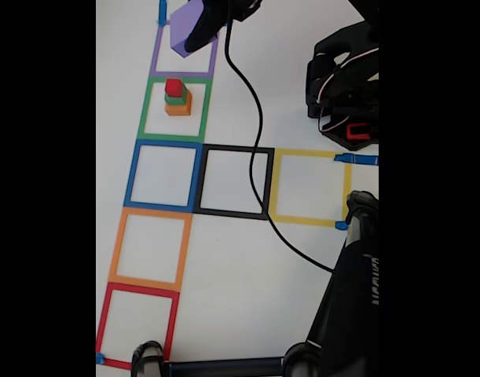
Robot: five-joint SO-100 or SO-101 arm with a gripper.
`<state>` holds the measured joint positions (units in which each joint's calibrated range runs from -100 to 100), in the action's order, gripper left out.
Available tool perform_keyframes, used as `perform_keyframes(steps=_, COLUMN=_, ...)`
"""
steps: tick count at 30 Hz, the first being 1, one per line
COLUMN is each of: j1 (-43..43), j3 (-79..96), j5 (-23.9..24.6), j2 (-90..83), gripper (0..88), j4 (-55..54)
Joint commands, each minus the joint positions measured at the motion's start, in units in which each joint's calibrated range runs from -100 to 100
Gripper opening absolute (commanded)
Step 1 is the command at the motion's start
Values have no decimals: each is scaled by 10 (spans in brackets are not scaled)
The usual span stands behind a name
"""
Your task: Tower of hanoi
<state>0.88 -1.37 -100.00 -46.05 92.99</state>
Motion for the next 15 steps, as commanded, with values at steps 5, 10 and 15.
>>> perform_keyframes(steps=5, j1=92, j3=228, j5=0, j2=-45, gripper=72, j4=-192)
perform_keyframes(steps=10, j1=115, j3=456, j5=0, j2=-32, gripper=68, j4=-446)
perform_keyframes(steps=15, j1=167, j3=599, j5=0, j2=43, gripper=69, j4=-690)
